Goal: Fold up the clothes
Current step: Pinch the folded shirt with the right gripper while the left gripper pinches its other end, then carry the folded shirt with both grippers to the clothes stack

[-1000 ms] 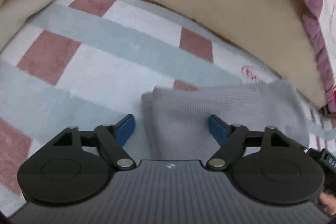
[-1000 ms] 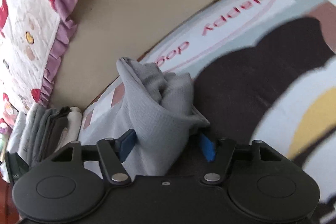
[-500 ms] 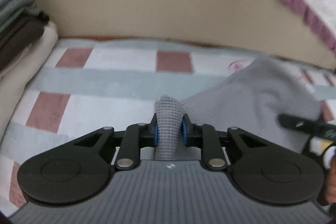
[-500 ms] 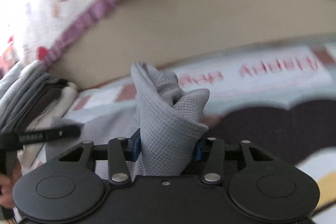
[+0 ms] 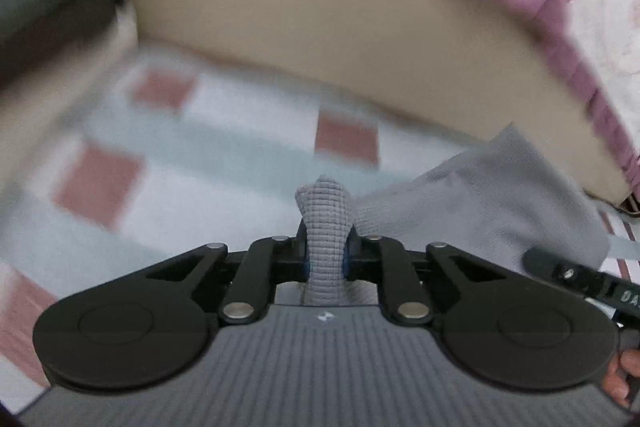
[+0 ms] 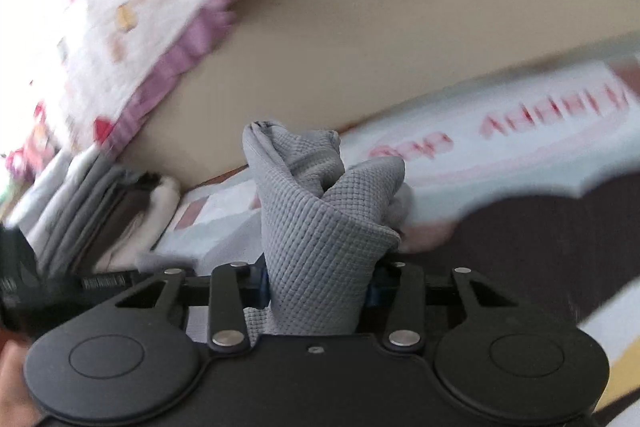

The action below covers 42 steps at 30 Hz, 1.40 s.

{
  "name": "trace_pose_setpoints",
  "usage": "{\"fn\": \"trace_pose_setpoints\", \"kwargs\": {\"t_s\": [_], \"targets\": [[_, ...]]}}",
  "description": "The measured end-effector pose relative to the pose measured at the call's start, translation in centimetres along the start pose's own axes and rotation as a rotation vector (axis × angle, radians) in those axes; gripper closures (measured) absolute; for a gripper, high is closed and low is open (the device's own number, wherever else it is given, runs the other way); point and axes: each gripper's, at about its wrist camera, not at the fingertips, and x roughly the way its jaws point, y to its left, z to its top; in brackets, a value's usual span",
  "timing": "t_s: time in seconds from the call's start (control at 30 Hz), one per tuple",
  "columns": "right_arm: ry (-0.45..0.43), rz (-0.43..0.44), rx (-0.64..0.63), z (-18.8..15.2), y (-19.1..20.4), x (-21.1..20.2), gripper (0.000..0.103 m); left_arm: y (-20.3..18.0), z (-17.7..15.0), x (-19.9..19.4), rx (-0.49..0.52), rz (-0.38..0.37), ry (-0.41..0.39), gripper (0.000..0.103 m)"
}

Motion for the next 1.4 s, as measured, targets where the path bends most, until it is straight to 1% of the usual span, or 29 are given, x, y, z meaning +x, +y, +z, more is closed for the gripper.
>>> {"fn": "trace_pose_setpoints", "kwargs": {"t_s": [0.03, 0.07, 0.13, 0.2, 0.23, 0.27, 0.33, 0.47, 0.57, 0.6, 0.67, 0.77, 0.87, 0.97, 1.0, 1.07, 1.1, 1.17, 1.2, 1.23, 1.3, 1.33, 1.37, 1.4], "targets": [[0.009, 0.005, -0.044, 0.6, 1.2, -0.2, 0.057, -0.5, 0.4, -1.7, 0.052, 0.014, -0.052, 0.091], [0.008, 0.026, -0.086, 1.2, 2.7, -0.5, 0.057, -0.2, 0.8, -3.3, 0.044, 0.024, -0.082, 0.091], [-0.016, 0.085, -0.164, 2.5, 5.9, -1.5, 0.057, 0.5, 1.5, -6.5, 0.022, 0.043, -0.138, 0.091], [-0.030, 0.120, -0.243, 3.7, 8.6, -2.1, 0.057, 2.1, 1.7, -8.8, -0.054, 0.029, -0.179, 0.091], [-0.034, 0.131, -0.272, 4.2, 9.7, -2.4, 0.057, 2.5, 2.0, -10.1, -0.063, 0.049, -0.206, 0.091], [-0.034, 0.146, -0.282, 4.9, 10.8, -2.5, 0.057, 2.9, 2.2, -11.4, -0.070, 0.071, -0.234, 0.091], [-0.034, 0.176, -0.303, 6.3, 12.9, -2.8, 0.057, 3.2, 2.7, -13.4, -0.044, 0.117, -0.292, 0.091], [-0.036, 0.227, -0.370, 8.5, 17.4, -3.3, 0.057, 3.8, 3.9, -18.4, -0.051, 0.136, -0.394, 0.091], [-0.042, 0.271, -0.403, 10.4, 20.8, -3.6, 0.058, 3.9, 4.9, -22.3, -0.013, 0.184, -0.479, 0.091], [-0.044, 0.294, -0.413, 11.2, 22.3, -3.6, 0.058, 4.3, 5.4, -23.8, -0.020, 0.199, -0.505, 0.091], [-0.049, 0.344, -0.441, 12.7, 25.3, -3.5, 0.058, 5.9, 6.5, -26.7, -0.071, 0.217, -0.543, 0.091], [-0.052, 0.418, -0.502, 14.8, 30.4, -3.1, 0.058, 8.8, 8.9, -30.3, -0.119, 0.254, -0.576, 0.091], [-0.059, 0.488, -0.521, 16.2, 35.1, -1.5, 0.058, 11.4, 11.5, -33.2, -0.103, 0.323, -0.591, 0.091], [-0.044, 0.563, -0.508, 17.3, 39.2, 1.2, 0.058, 14.0, 13.3, -35.6, -0.106, 0.384, -0.584, 0.091], [-0.037, 0.580, -0.506, 17.6, 40.4, 2.3, 0.058, 15.0, 13.8, -36.2, -0.114, 0.390, -0.581, 0.091], [-0.035, 0.607, -0.524, 17.9, 42.6, 4.5, 0.058, 17.5, 14.6, -36.8, -0.160, 0.377, -0.575, 0.091], [-0.039, 0.625, -0.533, 17.8, 43.5, 5.9, 0.058, 18.8, 14.8, -36.8, -0.186, 0.368, -0.560, 0.091], [-0.005, 0.666, -0.467, 17.9, 43.9, 9.8, 0.057, 21.9, 15.1, -35.1, -0.255, 0.375, -0.510, 0.091], [0.016, 0.662, -0.437, 17.7, 43.7, 12.0, 0.056, 23.4, 14.6, -33.4, -0.288, 0.383, -0.469, 0.091], [0.041, 0.658, -0.405, 17.5, 43.5, 14.4, 0.051, 24.8, 14.1, -31.7, -0.321, 0.392, -0.427, 0.091], [0.171, 0.636, -0.287, 16.5, 42.5, 21.1, 0.047, 27.4, 12.9, -28.0, -0.392, 0.410, -0.335, 0.091], [0.237, 0.609, -0.248, 15.4, 41.9, 24.0, 0.047, 28.4, 11.9, -26.5, -0.423, 0.429, -0.309, 0.091], [0.241, 0.580, -0.241, 13.9, 41.3, 25.6, 0.047, 29.2, 10.8, -25.4, -0.439, 0.428, -0.312, 0.091], [0.240, 0.558, -0.230, 12.4, 40.7, 27.1, 0.047, 29.4, 10.1, -25.0, -0.440, 0.428, -0.332, 0.091]]}}
